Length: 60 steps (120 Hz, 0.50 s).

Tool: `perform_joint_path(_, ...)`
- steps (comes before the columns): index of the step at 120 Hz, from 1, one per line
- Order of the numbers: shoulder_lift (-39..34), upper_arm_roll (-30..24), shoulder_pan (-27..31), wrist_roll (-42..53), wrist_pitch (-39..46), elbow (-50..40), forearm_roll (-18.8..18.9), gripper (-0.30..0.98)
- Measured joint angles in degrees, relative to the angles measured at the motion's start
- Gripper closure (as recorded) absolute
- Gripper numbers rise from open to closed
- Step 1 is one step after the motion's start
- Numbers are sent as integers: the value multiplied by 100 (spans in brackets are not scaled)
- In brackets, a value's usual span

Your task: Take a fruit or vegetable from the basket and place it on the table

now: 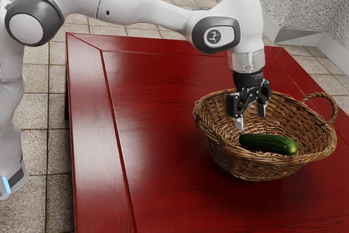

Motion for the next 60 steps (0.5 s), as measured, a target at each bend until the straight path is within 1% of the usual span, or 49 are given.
perform_joint_path(27, 587, -14, 109, 231, 2, 707, -6, 0)
perform_joint_path(51, 760, -38, 102, 400, 3, 785, -126, 0)
perform_joint_path(60, 828, -39, 109, 471, 3, 787, -255, 0)
